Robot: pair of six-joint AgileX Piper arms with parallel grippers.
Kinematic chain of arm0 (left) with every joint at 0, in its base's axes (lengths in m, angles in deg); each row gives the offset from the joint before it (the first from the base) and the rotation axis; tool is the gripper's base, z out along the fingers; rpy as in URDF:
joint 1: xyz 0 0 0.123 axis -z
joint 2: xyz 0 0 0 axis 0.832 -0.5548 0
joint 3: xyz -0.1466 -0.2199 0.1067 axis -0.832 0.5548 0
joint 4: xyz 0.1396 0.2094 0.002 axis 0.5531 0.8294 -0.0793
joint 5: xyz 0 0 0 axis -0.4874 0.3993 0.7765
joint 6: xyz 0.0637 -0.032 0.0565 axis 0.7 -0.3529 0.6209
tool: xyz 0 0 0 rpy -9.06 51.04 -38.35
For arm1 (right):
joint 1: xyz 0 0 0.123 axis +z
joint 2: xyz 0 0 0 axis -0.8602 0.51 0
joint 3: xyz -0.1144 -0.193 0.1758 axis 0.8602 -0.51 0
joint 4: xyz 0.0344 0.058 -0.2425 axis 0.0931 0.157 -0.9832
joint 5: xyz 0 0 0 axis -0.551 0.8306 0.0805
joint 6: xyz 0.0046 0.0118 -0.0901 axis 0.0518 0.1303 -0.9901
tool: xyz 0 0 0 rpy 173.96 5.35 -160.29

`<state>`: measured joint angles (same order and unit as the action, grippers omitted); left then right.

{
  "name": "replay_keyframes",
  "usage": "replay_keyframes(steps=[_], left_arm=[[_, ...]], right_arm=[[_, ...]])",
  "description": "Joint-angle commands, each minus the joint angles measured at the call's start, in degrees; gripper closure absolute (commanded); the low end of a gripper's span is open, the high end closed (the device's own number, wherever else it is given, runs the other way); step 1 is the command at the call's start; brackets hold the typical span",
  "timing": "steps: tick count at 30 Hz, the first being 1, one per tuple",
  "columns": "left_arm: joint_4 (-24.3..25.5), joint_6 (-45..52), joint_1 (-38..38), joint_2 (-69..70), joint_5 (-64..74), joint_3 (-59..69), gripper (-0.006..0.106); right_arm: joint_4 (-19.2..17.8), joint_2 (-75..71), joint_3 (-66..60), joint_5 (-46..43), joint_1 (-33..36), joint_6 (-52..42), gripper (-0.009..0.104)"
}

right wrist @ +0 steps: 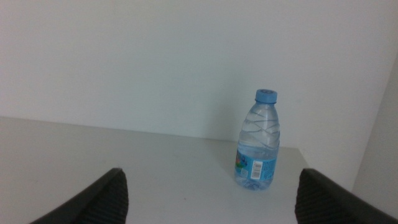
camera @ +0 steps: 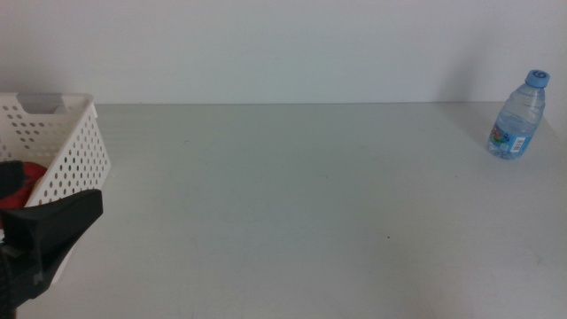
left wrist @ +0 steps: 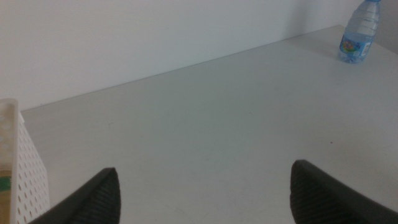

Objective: Use arms to grab the bottles and put them into the dustbin to the left of the table.

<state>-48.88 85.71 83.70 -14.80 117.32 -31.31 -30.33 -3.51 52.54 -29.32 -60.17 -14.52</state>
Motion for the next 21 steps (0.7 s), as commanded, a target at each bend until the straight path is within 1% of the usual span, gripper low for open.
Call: replay_keyframes(steps=[1,9,15,21], left_arm=[[-0.4,-0.8,-0.1,-0.1,-4.4,-1.4,0.007],[-0.4,-0.8,-0.1,-0.1,-4.4,-1.4,0.007],[-0.4,-0.8,-0.1,-0.1,-4.4,-1.4,0.007],[-0.4,-0.8,-0.1,-0.1,-4.4,-1.4,0.007]], right_arm=[[-0.6,8.0,0.6,-11.5,-0.3,0.1,0.023],[0.0,28.4,0.6,-35.5,-0.3,-0.1,0.023],[0.5,41.7,0.6,-50.2,-0.3,-0.1,0.023],[0.4,53.8,4.1,-50.0,-0.3,-0.1,0.023]])
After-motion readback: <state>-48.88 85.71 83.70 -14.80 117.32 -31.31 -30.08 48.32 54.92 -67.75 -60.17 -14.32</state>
